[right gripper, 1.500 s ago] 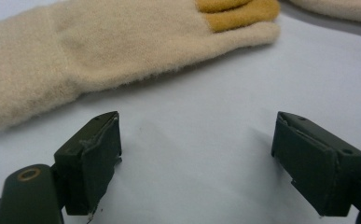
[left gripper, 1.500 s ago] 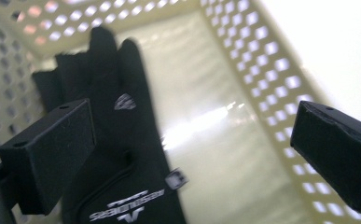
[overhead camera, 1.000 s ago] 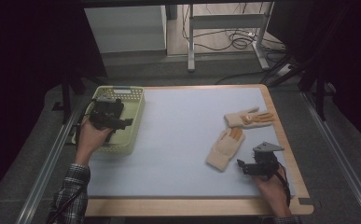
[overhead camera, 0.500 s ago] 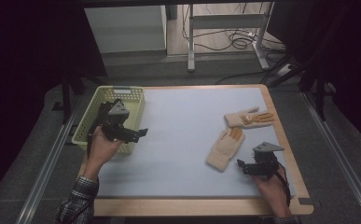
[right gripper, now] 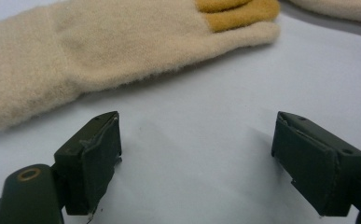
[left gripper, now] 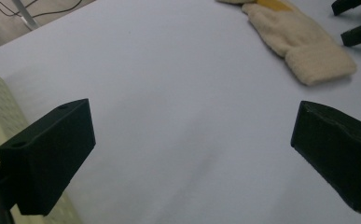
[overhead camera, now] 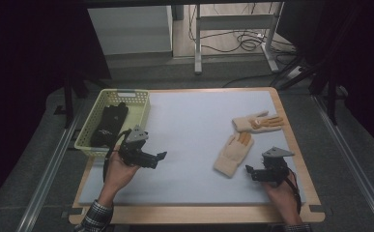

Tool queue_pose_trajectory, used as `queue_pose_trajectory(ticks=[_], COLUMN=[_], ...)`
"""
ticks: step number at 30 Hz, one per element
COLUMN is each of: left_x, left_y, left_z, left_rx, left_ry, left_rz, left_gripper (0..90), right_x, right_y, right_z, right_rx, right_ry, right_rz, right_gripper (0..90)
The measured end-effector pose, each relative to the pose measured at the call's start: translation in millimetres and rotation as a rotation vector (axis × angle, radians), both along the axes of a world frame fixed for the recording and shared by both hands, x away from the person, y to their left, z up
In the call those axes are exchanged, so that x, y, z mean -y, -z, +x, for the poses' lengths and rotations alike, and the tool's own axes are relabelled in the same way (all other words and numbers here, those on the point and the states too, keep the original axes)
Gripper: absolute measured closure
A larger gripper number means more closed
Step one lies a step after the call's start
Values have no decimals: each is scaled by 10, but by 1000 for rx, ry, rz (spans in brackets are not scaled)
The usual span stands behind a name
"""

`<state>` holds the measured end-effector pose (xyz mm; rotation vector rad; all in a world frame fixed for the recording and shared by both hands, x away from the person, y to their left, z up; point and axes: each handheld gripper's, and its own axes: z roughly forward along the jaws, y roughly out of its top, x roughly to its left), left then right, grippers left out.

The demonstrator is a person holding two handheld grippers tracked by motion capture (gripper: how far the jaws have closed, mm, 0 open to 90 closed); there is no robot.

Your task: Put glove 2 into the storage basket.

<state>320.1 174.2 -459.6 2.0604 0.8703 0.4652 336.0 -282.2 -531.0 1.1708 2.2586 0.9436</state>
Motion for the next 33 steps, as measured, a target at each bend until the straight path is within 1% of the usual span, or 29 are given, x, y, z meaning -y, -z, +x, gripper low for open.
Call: queue_pose_trajectory(ticks=[2, 5, 9, 12, 14, 15, 17, 18, 20, 22, 23, 24, 26, 33], left_x=[55, 91, 106, 94, 80, 78, 75, 74, 84, 116, 117, 94, 84, 88], left_y=[124, 245, 463, 609, 683, 710, 747, 775, 811, 887, 909, 911, 914, 919], left_z=[-66, -113, -160, -173, -178, -175, -178, -173, -167, -154, -147, -128, -107, -112], left_rx=[-6, -15, -49, -66, -76, -86, -85, -99, -113, -127, -134, -154, -175, -174], left_ry=[8, 17, 6, -12, -24, -24, -39, -36, -38, -48, -44, -48, -48, -49], left_rz=[1, 6, -18, -1, 6, 15, 39, 45, 59, 109, 111, 88, 80, 79], left_gripper=[2, 2, 2, 1, 2, 2, 2, 2, 2, 2, 0, 1, 0, 0], right_x=[0, 0, 0, 1, 1, 0, 1, 1, 1, 2, 1, 1, 2, 5], right_y=[0, 0, 0, 0, 0, 0, 1, 1, 1, 1, 0, 0, -1, -11], right_z=[0, 0, 0, 1, 1, 1, 2, 2, 3, 3, 3, 3, 4, -7], right_rx=[0, 0, 0, -1, -1, -1, -1, -1, -1, -1, -1, -2, -4, -3], right_ry=[0, 0, 0, 0, 0, 0, 0, 0, 0, 0, 0, -1, -2, -8], right_rz=[0, 0, 0, 0, 1, 1, 1, 1, 2, 2, 2, 2, 6, 10], right_gripper=[156, 156, 156, 155, 155, 155, 155, 155, 156, 156, 156, 157, 159, 178])
